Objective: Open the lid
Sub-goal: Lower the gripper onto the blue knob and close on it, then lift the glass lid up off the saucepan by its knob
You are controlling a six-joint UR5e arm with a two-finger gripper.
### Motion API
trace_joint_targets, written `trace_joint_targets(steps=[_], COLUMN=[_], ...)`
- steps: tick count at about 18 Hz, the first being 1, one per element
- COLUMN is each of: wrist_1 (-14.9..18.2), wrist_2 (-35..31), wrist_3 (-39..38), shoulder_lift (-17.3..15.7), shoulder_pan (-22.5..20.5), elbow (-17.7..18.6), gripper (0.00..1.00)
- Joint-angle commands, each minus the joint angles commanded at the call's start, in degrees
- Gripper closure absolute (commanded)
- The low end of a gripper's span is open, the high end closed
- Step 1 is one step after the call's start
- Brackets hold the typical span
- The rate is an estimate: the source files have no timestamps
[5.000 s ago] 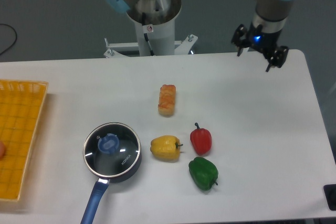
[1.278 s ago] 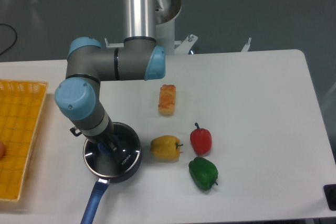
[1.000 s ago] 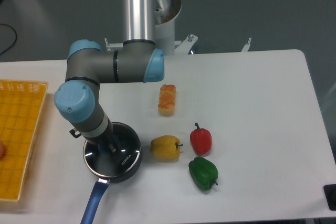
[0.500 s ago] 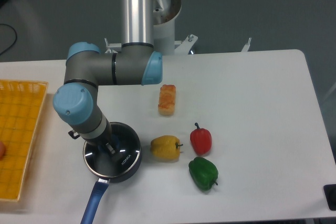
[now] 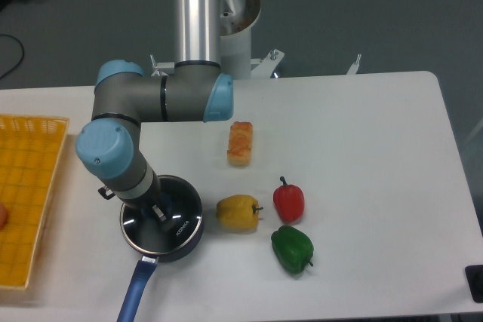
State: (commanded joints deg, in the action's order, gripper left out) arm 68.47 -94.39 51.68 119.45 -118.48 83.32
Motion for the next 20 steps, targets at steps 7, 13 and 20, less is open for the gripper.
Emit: trace_joint_targets(steps=[7,13,20], wrist_1=[0.26,1.84,5.97], wrist_2=[0.00,0.00,0.09], wrist_3=[0.09,0.26,2.72], shoulder_lift=[-1.41,-3.69,-8.35], shoulder_pan=[0.09,-0.26,-5.17], elbow=[0.26,0.53,1.05], gripper=[0.43,0.44,0.44])
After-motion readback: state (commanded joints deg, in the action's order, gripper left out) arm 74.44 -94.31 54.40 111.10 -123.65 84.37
